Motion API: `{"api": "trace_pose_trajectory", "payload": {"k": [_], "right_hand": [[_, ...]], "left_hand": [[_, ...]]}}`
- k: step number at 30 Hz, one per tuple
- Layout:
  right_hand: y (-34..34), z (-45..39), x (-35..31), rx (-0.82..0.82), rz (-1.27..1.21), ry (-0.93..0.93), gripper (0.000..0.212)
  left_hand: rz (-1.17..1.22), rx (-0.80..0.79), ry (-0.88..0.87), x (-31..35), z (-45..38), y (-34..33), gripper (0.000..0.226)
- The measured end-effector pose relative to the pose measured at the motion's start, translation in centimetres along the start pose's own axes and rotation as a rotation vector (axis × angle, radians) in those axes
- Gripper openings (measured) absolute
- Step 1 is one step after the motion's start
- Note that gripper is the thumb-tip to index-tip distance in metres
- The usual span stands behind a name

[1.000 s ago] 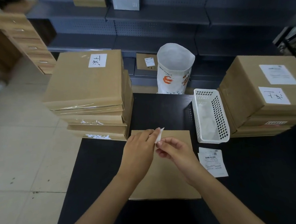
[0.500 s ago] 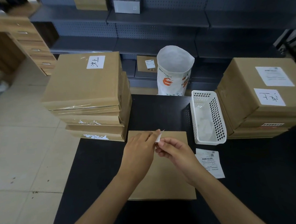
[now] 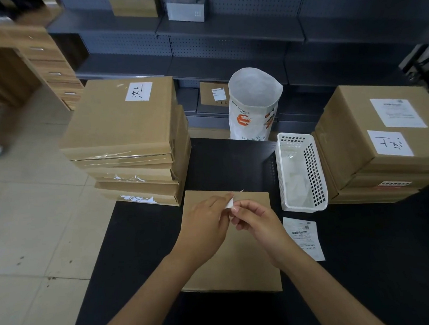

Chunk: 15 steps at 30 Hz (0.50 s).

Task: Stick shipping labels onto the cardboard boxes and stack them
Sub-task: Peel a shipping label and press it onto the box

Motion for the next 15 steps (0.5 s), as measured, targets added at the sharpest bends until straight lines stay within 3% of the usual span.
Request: {"api": "trace_pose_trajectory", "payload": {"k": [6,15], "right_hand": [[0.4,0.0,-0.7,-0.008,0.068,0.073,0.013],[0.4,-0.1,-0.2,0.016,0.138,0.097,0.011]], "left_hand": [[0.474,-0.126,0.120,-0.8,0.5,-1.1,0.043],[0.484,-0.181,0.082,-0.6,0.7,-1.7,0.038]]}}
Point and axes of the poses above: each hand's wrist, its own z-axis away from the middle knuckle, its own y-axis out of the back of the hand, x = y × z, the point moved 9 cm from there along -z, towards the middle knuckle, and after that the axes turned 5 degrees about -x, right-handed, at the moved point
